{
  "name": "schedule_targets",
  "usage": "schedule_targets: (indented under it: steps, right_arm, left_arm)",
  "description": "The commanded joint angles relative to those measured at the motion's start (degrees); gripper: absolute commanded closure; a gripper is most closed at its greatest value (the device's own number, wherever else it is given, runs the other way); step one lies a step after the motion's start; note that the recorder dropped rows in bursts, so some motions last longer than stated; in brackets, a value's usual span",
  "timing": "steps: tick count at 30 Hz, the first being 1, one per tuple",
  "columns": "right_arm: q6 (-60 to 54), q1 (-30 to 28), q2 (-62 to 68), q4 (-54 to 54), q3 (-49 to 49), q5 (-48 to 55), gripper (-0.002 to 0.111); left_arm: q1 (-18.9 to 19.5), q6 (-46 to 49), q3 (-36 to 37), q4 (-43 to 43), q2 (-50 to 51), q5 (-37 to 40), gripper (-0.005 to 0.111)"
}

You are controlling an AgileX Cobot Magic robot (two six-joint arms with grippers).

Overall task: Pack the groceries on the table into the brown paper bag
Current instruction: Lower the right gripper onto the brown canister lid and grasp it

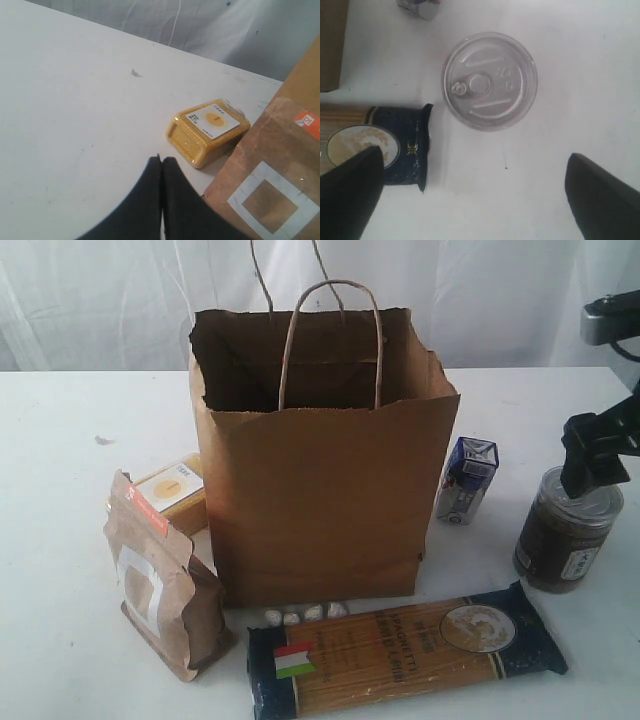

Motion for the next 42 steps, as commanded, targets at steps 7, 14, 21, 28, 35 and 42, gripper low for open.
schedule_targets:
  steps: [7,14,21,28,35,42]
  right_arm:
    - [-2.5,-1.7,3.9,-0.1,0.3,-6.9,0.018]
    - [-1.9,-1.8,7.5,-0.1,0.3,-9.1,0.018]
    - [-2.1,-1.8,11.6,-0.1,0.3,-9.8,0.012]
    - [-2.2,-1.8,14.4,-0.1,0.3,-12.6,0.012]
    - [-2.2,-1.8,17.2,-0.1,0.3,-14.0,0.012]
    - [-2.2,-1.8,19.8,-0.1,0.3,-14.0,0.013]
  left_arm:
    - [-0.4,0.0,0.3,-0.5,-0.1,-0.2,0.106]
    - [-0.4,0.0,0.3,-0.5,-0.1,-0.2,0.106]
    - [-0.4,0.0,0.3,-0.5,-0.1,-0.2,0.106]
    - [-0.4,0.0,0.3,-0.5,-0.1,-0.2,0.106]
    - [-0.4,0.0,0.3,-0.5,-0.1,-0.2,0.106]
    - [-0.4,0.0,0.3,-0.5,-0.1,-0.2,0.106]
